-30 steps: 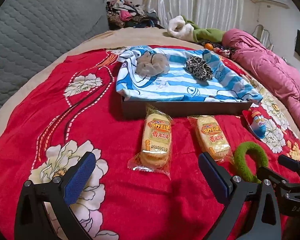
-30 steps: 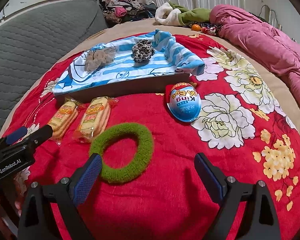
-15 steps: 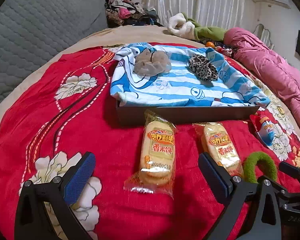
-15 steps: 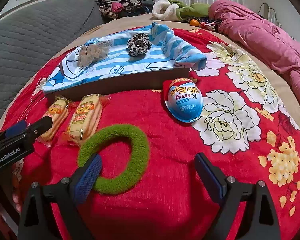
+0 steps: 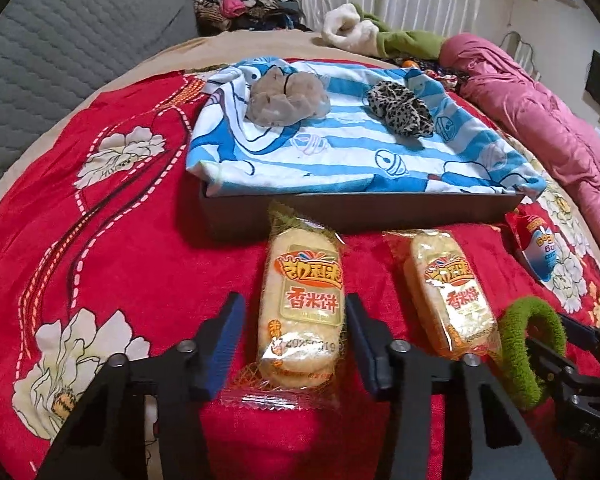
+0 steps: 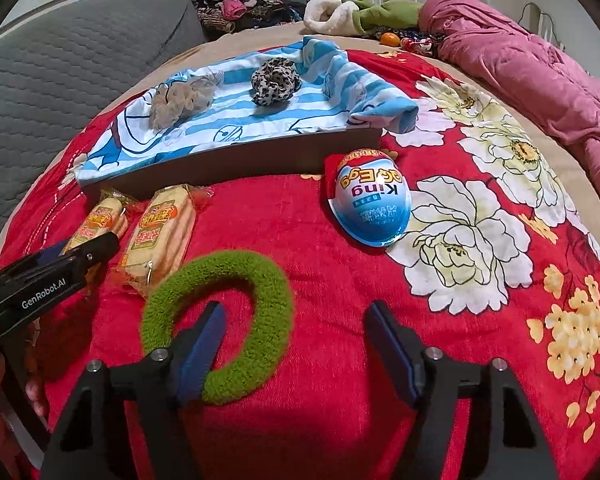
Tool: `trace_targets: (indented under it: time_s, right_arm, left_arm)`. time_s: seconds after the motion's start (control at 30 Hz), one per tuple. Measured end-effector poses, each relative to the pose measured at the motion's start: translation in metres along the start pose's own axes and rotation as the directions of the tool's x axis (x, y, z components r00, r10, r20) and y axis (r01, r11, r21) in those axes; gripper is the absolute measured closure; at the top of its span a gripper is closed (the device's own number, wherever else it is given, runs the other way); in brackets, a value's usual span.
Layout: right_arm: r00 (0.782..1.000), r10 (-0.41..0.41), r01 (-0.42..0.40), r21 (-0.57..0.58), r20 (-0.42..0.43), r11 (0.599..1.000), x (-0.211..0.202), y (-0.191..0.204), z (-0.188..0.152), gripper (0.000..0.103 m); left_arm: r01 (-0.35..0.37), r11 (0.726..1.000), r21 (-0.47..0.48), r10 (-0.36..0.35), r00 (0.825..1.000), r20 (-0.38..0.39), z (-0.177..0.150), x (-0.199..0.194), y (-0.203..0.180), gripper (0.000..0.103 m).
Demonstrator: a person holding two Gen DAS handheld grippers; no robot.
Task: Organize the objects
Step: 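Close left tool on the rice-cake packet while right tool closes on the green ring, then lift the held packet and green ring and carry them toward the tray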
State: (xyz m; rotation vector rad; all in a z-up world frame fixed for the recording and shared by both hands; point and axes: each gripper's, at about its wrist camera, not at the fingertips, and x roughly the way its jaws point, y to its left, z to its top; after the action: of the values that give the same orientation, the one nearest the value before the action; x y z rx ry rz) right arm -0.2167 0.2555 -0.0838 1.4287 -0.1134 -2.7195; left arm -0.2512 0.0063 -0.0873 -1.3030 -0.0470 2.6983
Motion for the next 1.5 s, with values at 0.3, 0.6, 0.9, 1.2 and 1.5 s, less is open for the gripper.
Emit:
trace_targets:
  time_s: [0.3, 0.6, 0.9, 1.2, 1.5]
  right_arm:
    - [1.000, 0.027, -0.027, -0.018, 0.004, 0.999, -0.001, 0.004, 0.002, 0.075]
    - [0.997, 0.081, -0.081, 0.006, 0.013, 0.997, -0.013, 0.000, -0.001, 0.086]
    - [0.995, 0.099, -0.099, 0.015, 0.028, 0.995, -0.025, -0.001, -0.003, 0.086]
    - [0.993, 0.109, -0.110, 0.016, 0.051, 0.994, -0.041, -0.001, -0.005, 0.086]
    - [0.991, 0.112, -0.113, 0.007, 0.079, 0.994, -0.060, -0.001, -0.003, 0.086]
  left_arm:
    - [0.033, 0.999, -0.010, -0.033, 0.999, 0.007, 0.001, -0.002, 0.000, 0.063]
    - [0.047, 0.998, -0.031, -0.046, 0.999, 0.018, -0.002, -0.013, 0.001, 0.064]
    - [0.045, 0.998, -0.033, -0.044, 0.998, 0.037, -0.005, -0.028, 0.002, 0.064]
    - [0.040, 0.999, -0.028, -0.038, 0.997, 0.069, -0.007, -0.050, 0.000, 0.064]
    - [0.039, 0.999, -0.024, -0.037, 0.995, 0.095, -0.009, -0.071, -0.002, 0.064]
